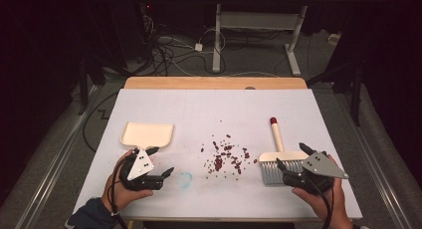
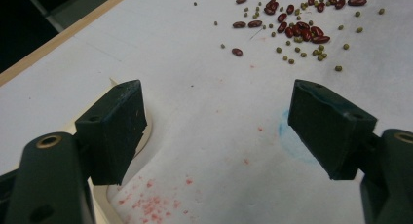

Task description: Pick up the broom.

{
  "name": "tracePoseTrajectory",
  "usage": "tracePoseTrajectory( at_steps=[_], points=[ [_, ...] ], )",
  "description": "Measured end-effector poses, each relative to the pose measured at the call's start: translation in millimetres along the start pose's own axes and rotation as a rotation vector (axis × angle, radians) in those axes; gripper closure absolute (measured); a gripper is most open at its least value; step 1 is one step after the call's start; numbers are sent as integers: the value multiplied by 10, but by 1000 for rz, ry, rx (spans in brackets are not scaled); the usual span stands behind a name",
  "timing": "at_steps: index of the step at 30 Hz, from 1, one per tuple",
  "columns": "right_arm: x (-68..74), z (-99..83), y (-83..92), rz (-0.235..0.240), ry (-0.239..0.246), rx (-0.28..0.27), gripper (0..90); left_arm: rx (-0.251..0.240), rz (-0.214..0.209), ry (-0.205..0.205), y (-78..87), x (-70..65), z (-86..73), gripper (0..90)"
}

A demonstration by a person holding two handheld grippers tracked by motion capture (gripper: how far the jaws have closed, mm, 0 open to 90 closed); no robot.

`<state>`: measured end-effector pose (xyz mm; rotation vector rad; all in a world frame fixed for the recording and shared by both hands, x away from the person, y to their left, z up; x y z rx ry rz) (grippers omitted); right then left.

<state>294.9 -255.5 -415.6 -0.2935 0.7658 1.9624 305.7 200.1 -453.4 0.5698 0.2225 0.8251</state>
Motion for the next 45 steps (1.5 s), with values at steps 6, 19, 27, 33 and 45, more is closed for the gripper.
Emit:
tracePoseTrajectory(
  at_steps=[6, 19, 27, 33, 45],
  points=[
    [-132, 78, -131, 20, -14, 67, 205, 14, 0, 3, -14, -2, -11, 211],
    [-587, 115, -1036, 89, -214, 446, 277, 36, -1, 6, -45, 5, -33, 211],
    [-554, -123, -1554, 191, -285, 585, 406, 51, 2, 5, -46, 17, -52, 211],
    [-541, -143, -1610, 215, -300, 562, 549, 55, 4, 8, -44, 21, -58, 211],
    [-528, -152, -1612, 184, -326, 534, 647, 56, -10, 10, -50, 11, -53, 211]
  ],
)
Point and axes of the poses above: each handheld gripper's, and its own axes: y roughly backward along the jaws, z roughly out of its top, x roughly to its left, the point moved 1 cm from there along -y, roughly forward along the jaws, and after that the axes turned 14 degrees about y, right-handed, at the moved point
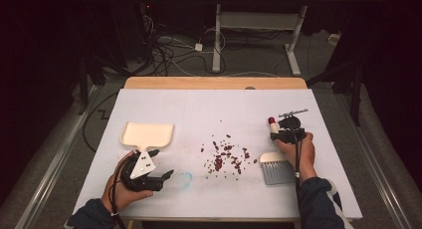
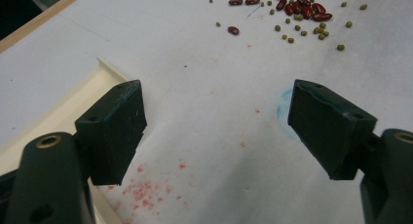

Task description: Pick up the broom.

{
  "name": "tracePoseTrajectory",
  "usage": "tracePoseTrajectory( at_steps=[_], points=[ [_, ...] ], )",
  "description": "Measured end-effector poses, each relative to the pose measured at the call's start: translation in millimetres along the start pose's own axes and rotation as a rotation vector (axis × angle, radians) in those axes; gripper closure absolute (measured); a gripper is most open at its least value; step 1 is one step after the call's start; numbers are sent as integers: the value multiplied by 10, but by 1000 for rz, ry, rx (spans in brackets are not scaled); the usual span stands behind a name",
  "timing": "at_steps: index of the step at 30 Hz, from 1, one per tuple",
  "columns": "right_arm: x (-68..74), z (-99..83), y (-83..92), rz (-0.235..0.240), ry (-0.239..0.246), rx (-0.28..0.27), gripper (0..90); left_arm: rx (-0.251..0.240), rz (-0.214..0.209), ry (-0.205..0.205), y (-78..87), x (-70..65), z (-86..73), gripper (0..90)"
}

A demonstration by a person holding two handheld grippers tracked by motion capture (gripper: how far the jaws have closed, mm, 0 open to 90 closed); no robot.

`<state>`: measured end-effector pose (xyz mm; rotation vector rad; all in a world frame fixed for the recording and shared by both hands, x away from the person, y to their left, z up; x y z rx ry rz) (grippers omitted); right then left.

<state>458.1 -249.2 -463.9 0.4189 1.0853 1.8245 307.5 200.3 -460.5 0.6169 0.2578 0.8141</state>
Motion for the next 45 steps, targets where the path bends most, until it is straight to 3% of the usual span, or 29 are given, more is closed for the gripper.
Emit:
tracePoseTrajectory(
  at_steps=[8, 13, 16, 17, 19, 21, 22, 28, 30, 31, 34, 38, 45],
  points=[
    [34, 7, -2, -15, 21, -10, 697, -1, 6, -5, 9, 16, 2, 211],
    [49, 1, 66, -45, 27, -55, 697, -2, 6, -3, 11, 4, 1, 211],
    [26, -12, 206, -69, 24, -138, 698, -5, 7, -2, 15, 1, 3, 211],
    [26, -12, 206, -69, 24, -138, 698, -7, 7, -3, 17, -1, 3, 211],
    [9, -40, 334, -73, 29, -209, 698, -9, 5, -2, 22, -7, 3, 210],
    [15, -47, 391, -80, 28, -228, 699, -9, 6, -2, 26, -9, 4, 211],
    [30, -67, 507, -85, 42, -282, 699, -9, 6, -2, 27, -9, 4, 211],
    [78, -153, 837, -106, 73, -435, 700, -9, 9, -7, 25, -22, 8, 211],
    [85, -166, 880, -114, 72, -450, 700, -8, 9, -12, 26, -28, 12, 210],
    [100, -189, 958, -110, 70, -486, 700, -10, 9, -11, 24, -33, 14, 210],
    [111, -206, 1039, -117, 67, -512, 701, -16, 4, -7, 24, -41, 28, 211],
    [123, -206, 1217, -123, 65, -590, 702, -35, -9, -5, 35, -63, 78, 210],
    [166, -189, 1334, -130, 74, -648, 702, -70, -53, 1, 17, -163, 225, 210]
  ],
)
Point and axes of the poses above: each handheld gripper's, and its own axes: y roughly backward along the jaws, z roughly out of its top, x roughly to its left, the point moved 1 cm from there along -y, roughly forward along the jaws, and after that the axes turned 14 degrees about y, right-handed, at the moved point
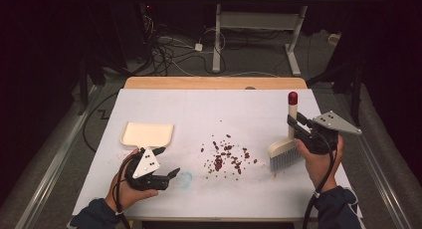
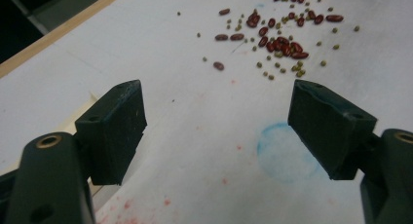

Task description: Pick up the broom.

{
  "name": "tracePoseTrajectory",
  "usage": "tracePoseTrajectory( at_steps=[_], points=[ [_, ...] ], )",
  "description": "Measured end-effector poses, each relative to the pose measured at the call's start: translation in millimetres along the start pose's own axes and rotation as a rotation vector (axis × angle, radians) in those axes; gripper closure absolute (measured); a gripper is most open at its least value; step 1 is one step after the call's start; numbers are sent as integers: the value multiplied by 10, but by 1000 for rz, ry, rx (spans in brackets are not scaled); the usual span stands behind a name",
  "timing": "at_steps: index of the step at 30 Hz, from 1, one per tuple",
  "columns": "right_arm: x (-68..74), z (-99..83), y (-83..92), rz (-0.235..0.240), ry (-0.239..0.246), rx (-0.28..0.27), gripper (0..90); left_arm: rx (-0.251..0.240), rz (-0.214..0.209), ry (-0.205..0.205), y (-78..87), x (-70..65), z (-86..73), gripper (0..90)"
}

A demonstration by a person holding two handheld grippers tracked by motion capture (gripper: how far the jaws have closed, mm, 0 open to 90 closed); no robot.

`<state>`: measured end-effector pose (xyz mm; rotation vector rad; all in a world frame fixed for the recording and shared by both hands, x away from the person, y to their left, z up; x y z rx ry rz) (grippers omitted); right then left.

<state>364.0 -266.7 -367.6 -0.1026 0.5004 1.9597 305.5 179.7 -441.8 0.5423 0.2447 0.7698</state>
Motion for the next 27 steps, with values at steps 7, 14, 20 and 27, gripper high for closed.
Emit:
tracePoseTrajectory(
  at_steps=[7, 14, 20, 27],
  points=[
    [148, 218, 157, 2, 41, -63, 702, -29, -114, 4, -118, -277, 320, 211],
    [463, 401, 217, 8, 91, -101, 701, -41, -256, -37, -477, -889, 805, 206],
    [694, 494, 272, 55, 104, -142, 701, -106, -306, -32, -805, -1203, 1064, 225],
    [940, 542, 326, 105, 144, -164, 700, -134, -308, 28, -970, -1215, 1070, 358]
  ],
)
Point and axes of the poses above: each handheld gripper's, and its own axes: y roughly backward along the jaws, z roughly out of its top, x roughly to its left, the point moved 1 cm from there along -y, roughly forward along the jaws, and after that the axes turned 14 degrees about y, right-handed, at the moved point
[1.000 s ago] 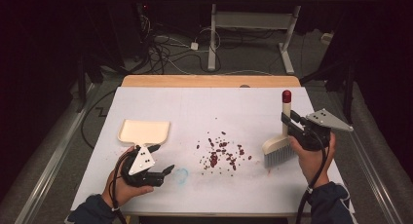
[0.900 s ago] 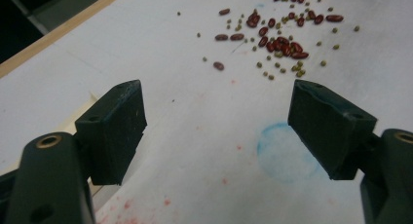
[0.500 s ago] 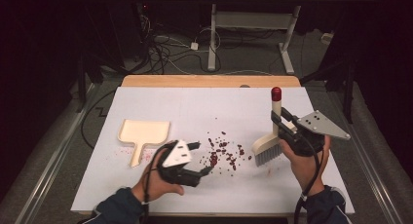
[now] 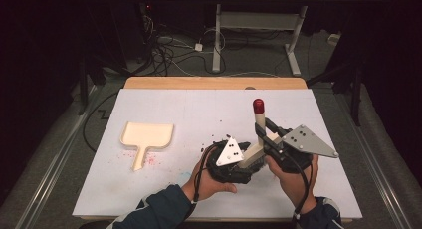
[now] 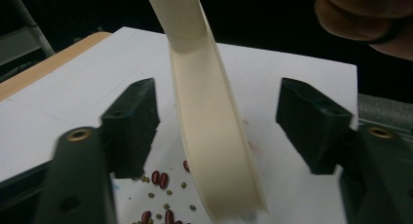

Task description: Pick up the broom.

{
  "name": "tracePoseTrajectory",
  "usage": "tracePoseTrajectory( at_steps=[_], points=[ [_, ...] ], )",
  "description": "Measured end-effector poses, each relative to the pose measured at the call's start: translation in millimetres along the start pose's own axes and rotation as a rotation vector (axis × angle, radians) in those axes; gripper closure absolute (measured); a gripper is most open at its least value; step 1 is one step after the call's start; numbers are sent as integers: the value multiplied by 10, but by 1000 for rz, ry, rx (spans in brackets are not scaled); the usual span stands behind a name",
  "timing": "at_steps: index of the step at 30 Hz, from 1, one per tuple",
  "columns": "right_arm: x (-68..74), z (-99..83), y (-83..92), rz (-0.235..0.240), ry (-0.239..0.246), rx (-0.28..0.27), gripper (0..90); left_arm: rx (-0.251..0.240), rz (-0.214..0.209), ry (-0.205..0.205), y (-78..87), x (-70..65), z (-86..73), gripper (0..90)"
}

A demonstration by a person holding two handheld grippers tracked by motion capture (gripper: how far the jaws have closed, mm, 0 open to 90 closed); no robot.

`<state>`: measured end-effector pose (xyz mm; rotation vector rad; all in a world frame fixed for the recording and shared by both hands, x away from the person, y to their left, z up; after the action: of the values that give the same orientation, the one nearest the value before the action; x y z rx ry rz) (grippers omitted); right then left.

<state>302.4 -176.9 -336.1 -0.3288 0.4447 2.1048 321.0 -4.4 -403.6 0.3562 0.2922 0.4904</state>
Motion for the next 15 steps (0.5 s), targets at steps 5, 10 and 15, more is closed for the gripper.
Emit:
tracePoseTrajectory(
  at_steps=[5, 10, 15],
  points=[
    [114, 37, -9, 28, 5, -13, 700, -22, -12, 31, 45, 86, -26, 527],
    [142, 49, -2, 29, 13, -12, 698, -18, -23, 28, 79, 142, -56, 596],
    [97, 33, 23, 66, -4, -19, 693, 16, -55, 45, 117, 231, -42, 652]
  ],
)
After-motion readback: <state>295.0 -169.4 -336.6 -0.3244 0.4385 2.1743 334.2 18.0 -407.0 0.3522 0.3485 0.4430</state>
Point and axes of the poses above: each handheld gripper's, and its own axes: y roughly backward along the jaws, z roughly out of its top, x roughly to its left, the point moved 1 cm from there along -y, roughly forward along the jaws, and after that the axes turned 14 degrees about y, right-handed, at the moved point
